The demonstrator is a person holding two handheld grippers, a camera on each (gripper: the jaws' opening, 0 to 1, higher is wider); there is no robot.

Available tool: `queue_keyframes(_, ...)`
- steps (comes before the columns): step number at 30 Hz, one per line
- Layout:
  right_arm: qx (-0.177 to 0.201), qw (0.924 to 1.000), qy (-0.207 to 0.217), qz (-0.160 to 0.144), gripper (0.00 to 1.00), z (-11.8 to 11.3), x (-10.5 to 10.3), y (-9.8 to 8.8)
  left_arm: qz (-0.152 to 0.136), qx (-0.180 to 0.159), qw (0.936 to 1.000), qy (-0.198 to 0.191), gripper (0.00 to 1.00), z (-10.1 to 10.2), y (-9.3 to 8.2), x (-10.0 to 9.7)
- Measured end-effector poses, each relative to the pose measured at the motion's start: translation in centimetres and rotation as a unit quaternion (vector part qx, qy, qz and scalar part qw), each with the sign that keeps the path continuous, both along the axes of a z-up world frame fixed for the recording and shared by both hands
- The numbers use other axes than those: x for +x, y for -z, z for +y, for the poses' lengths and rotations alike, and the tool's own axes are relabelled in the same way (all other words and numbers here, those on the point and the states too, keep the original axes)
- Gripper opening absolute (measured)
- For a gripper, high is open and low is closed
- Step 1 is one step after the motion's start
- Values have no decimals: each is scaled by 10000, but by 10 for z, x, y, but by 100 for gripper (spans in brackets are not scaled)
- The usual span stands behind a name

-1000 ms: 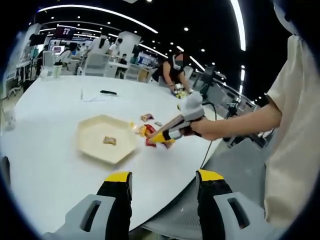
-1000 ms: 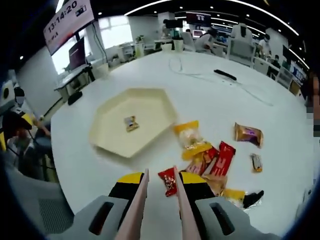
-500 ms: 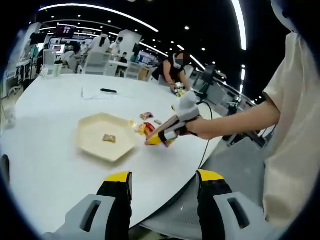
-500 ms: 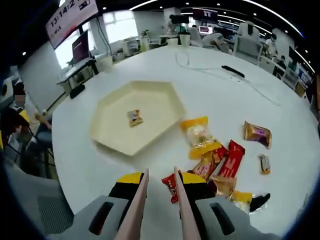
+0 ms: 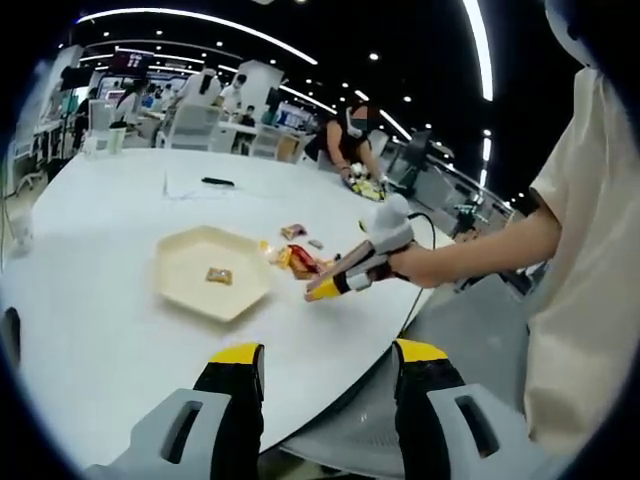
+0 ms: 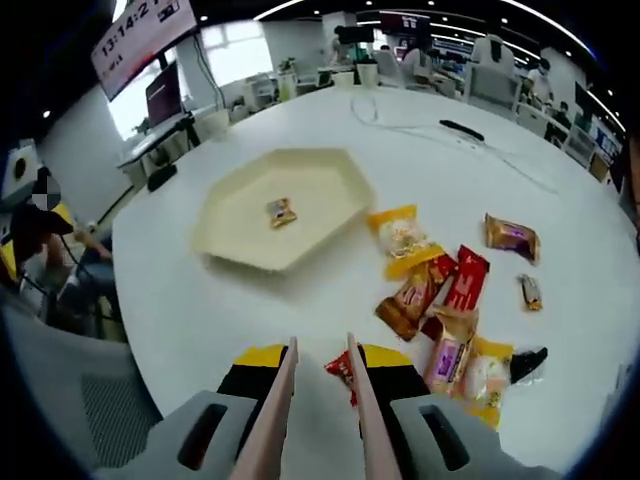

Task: Place the target food into the container with the food tongs after gripping and lifting it, then release it inside without dropping or visibly crushing the food.

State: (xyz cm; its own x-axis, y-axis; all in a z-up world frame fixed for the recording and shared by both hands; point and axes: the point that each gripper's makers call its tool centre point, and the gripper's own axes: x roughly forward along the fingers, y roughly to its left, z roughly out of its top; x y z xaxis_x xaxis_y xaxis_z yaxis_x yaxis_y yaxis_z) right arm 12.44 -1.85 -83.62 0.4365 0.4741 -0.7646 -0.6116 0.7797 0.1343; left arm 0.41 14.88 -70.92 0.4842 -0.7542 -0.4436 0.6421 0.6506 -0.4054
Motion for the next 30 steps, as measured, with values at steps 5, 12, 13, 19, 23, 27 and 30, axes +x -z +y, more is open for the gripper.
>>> queue_keyframes(5,6,10000,-2,24,27,-2,-7,1,-28,-20,10000,44,50,-4,-1,-1)
queue_keyframes(12,37,10000,-57,54,27,0,-20,2,-64,-37,9999,85,50,-7,-3,-1)
queue_keyframes(13,52,10000,-34,35,27,0,-21,1,-71,-42,9999,86,50,-7,-4,-1)
queue_keyframes(19,-8,9990,337,-282,26,-14,-11,-16,-86,-45,9999,75,50,-6,-4,-3)
queue_keyframes(23,-43,9964,809,-255,26,-28,-9,-15,-83,-80,9999,82,50,-7,-4,-5)
queue_keyframes(27,-123,9938,1076,-255,26,-37,-10,-13,-88,-29,9998,161,50,-9,-4,-6)
queue_keyframes(30,-115,9918,1251,-238,26,-43,-9,-11,-114,-47,9998,134,50,-9,-7,-4)
